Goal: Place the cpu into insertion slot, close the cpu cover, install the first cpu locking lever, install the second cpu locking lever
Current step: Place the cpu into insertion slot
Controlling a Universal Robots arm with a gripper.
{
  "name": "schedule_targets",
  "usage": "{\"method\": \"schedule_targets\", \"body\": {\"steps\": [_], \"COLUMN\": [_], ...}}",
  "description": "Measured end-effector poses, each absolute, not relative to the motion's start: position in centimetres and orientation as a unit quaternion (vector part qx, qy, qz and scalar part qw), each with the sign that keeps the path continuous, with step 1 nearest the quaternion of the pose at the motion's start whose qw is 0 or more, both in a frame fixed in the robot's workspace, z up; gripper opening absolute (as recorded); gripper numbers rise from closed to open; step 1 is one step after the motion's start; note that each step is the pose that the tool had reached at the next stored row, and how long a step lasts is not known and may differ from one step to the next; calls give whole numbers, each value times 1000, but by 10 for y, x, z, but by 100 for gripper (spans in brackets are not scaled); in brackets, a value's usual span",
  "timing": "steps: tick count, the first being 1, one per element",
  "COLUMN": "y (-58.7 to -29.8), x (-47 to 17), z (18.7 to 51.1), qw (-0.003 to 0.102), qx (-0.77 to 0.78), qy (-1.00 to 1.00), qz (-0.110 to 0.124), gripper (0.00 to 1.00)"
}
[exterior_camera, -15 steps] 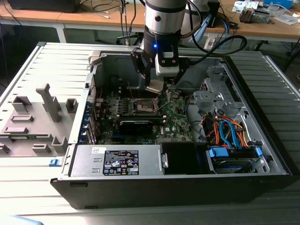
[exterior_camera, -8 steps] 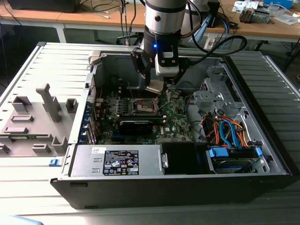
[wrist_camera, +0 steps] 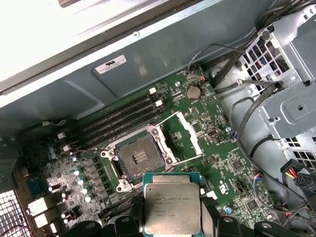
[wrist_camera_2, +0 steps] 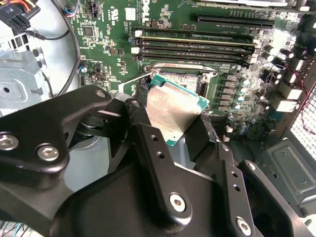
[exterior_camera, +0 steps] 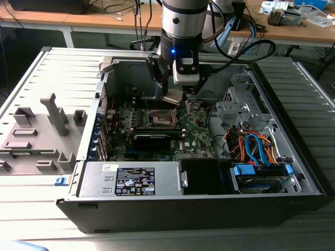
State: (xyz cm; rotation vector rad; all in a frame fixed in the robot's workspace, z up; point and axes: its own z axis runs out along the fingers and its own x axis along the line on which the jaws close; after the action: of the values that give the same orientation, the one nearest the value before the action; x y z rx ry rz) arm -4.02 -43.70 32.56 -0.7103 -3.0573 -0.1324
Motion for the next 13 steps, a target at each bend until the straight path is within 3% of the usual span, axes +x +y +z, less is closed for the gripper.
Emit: {"method": "schedule_targets", "body": {"steps": [13], "y": [-437], "x": [-40], "z": [326], "qw": [0], "qx": [-232], "qy": [-972], "qz": [-42], "gripper": [55]}}
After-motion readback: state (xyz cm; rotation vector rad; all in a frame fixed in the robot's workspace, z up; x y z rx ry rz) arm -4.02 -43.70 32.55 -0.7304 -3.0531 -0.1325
